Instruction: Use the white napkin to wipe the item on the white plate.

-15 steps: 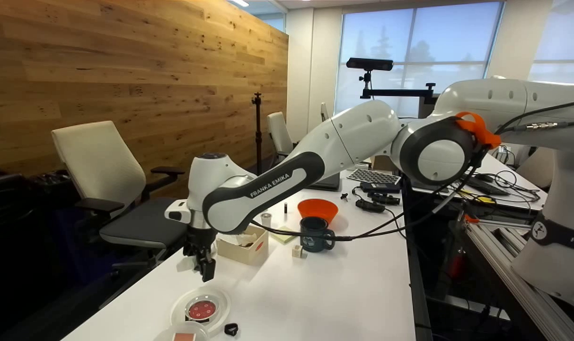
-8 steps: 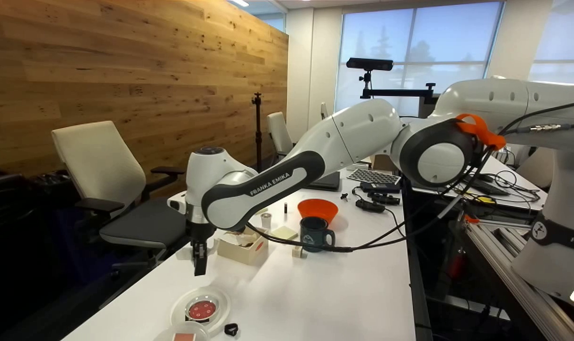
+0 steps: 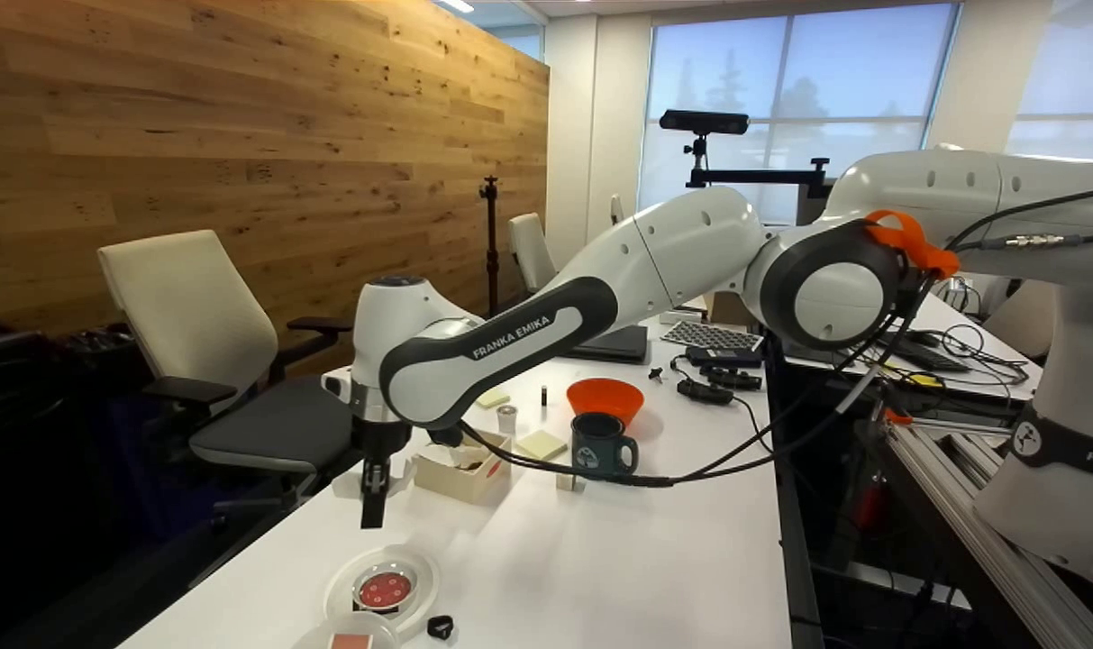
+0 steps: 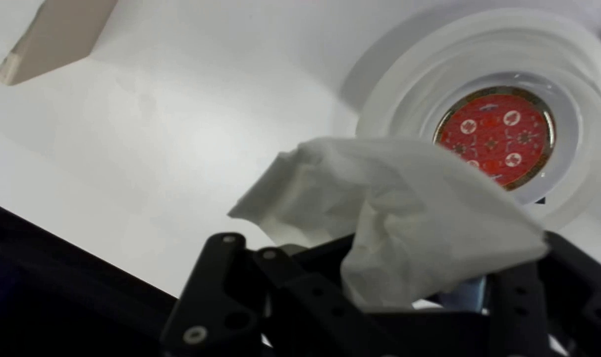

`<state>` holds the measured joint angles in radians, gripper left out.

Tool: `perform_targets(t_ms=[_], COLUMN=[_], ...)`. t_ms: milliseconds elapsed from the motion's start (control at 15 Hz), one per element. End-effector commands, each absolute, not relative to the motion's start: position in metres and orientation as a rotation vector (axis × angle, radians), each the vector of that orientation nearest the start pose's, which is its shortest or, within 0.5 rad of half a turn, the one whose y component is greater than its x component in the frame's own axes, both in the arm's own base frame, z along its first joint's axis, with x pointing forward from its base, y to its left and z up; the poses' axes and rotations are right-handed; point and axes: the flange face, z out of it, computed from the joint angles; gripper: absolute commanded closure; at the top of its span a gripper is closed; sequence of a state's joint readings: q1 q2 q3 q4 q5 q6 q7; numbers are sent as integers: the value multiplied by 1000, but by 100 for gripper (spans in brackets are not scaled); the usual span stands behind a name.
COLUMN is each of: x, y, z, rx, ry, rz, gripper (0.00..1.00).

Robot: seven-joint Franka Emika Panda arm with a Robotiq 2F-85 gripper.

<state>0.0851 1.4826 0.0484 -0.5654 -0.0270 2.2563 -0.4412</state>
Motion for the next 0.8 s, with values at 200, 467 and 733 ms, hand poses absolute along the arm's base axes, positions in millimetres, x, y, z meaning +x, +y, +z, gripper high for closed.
perform_targets(t_ms=[200,467,733], x=[808,810,806], y=[68,46,30], z=[98,97,87], rx=[-2957,-3026,-3048], ry=[-679,-493,-365], rz=[-322,-324,-282], gripper=[100,100,100])
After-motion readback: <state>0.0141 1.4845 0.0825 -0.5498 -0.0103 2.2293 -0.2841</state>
